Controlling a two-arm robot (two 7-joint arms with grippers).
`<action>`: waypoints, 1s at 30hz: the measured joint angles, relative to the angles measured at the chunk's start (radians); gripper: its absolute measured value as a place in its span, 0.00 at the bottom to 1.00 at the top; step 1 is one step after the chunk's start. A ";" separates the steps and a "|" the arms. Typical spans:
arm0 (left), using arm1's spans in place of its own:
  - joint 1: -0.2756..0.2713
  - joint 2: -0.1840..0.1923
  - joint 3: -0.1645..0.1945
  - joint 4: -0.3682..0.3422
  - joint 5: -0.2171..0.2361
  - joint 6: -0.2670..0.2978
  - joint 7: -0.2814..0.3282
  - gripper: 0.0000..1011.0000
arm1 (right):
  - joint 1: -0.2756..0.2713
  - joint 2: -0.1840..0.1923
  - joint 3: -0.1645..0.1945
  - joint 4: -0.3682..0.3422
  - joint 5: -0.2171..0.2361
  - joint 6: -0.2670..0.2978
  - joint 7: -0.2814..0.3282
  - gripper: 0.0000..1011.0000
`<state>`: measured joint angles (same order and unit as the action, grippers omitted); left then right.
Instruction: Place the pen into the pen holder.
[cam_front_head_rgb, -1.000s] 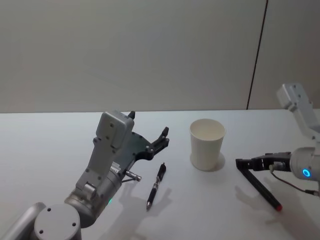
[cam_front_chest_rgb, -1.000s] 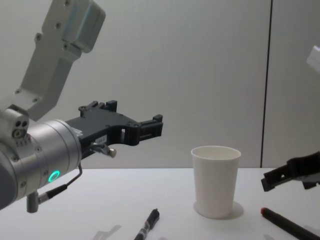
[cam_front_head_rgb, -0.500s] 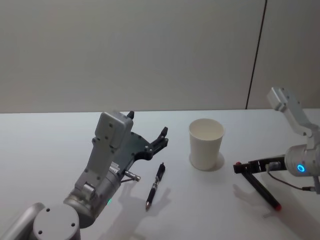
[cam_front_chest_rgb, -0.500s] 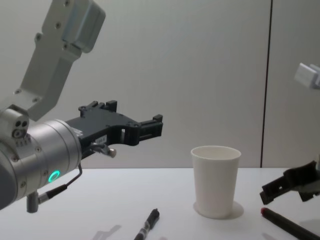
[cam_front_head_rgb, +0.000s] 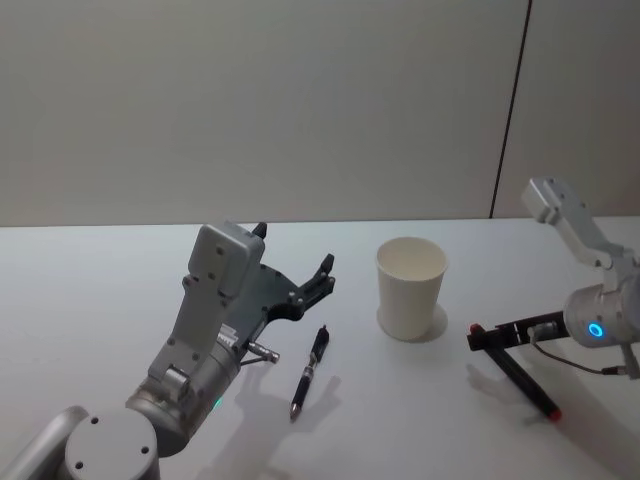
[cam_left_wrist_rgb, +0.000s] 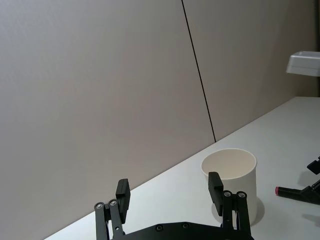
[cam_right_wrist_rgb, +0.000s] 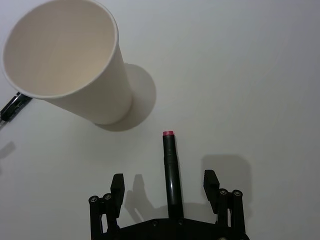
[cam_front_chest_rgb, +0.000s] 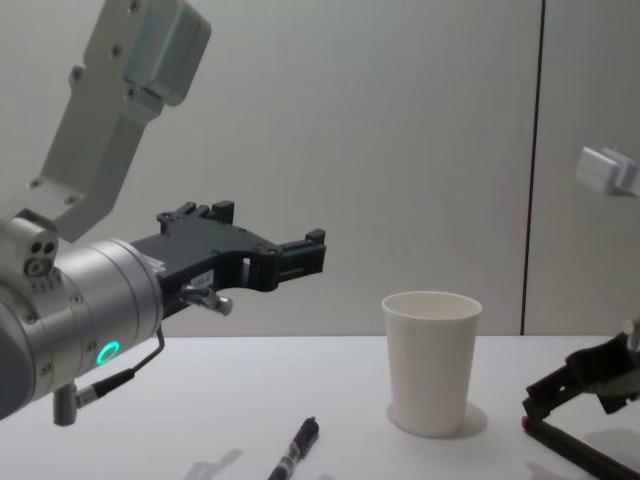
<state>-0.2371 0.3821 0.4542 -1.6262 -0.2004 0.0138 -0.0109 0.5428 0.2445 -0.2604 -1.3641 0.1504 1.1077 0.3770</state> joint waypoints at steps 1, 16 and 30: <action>0.000 0.000 0.000 0.000 0.000 0.000 0.000 0.99 | 0.002 0.000 -0.001 0.004 -0.005 0.000 0.004 0.99; 0.000 0.000 0.000 0.000 0.000 0.000 0.000 0.99 | 0.051 -0.006 -0.028 0.091 -0.082 -0.033 0.074 0.99; 0.000 0.000 0.000 0.000 0.000 0.000 0.000 0.99 | 0.084 -0.020 -0.051 0.158 -0.126 -0.074 0.112 0.99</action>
<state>-0.2371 0.3821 0.4542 -1.6262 -0.2004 0.0139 -0.0109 0.6267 0.2248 -0.3111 -1.2062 0.0241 1.0337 0.4888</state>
